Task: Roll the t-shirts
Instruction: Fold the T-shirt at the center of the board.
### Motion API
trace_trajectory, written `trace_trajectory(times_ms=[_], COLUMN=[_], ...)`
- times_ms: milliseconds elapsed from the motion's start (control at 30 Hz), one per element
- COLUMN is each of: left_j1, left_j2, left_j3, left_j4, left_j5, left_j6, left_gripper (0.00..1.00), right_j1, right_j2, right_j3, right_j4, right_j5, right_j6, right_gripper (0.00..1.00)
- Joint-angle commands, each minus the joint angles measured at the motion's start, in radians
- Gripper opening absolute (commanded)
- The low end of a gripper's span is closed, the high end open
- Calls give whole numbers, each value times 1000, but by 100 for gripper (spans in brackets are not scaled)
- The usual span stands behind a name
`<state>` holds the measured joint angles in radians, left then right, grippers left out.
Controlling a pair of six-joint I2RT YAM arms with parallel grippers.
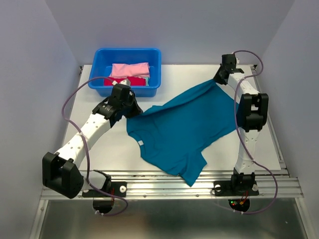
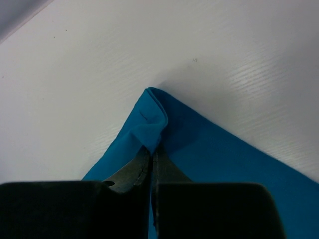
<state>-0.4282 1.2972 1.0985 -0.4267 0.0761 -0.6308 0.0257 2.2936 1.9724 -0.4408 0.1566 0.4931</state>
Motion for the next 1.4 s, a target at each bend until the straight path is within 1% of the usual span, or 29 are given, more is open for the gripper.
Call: trace_trajectory(times_ms=[0, 167, 400, 667, 867, 967, 1267, 1367], left_j1=[-15, -60, -87, -109, -110, -109, -121, -124], left_j2=[-59, -73, -70, -85, -134, -142, -127, -145], left_j3=[-54, -97, -170, -193, -177, -187, -226, -250], left_j4=[6, 2, 42, 17, -18, -12, 2, 28], left_j5=[20, 37, 91, 74, 10, 8, 76, 112], left_j6=[-9, -35, -52, -38, -29, -24, 0, 8], left_gripper=[0, 0, 0, 0, 0, 0, 0, 0], right_j1=[-10, -20, -29, -47, -56, -56, -66, -66], right_j2=[-86, -106, -131, -148, -184, -192, -192, -189], right_j3=[-47, -98, -145, -170, -210, -225, -264, -268], right_j4=[45, 60, 67, 68, 99, 99, 99, 99], right_j5=[-11, 1, 27, 50, 46, 57, 73, 80], right_j6=[2, 10, 2, -4, -19, -28, -31, -34], right_gripper=[1, 1, 1, 1, 1, 1, 1, 1])
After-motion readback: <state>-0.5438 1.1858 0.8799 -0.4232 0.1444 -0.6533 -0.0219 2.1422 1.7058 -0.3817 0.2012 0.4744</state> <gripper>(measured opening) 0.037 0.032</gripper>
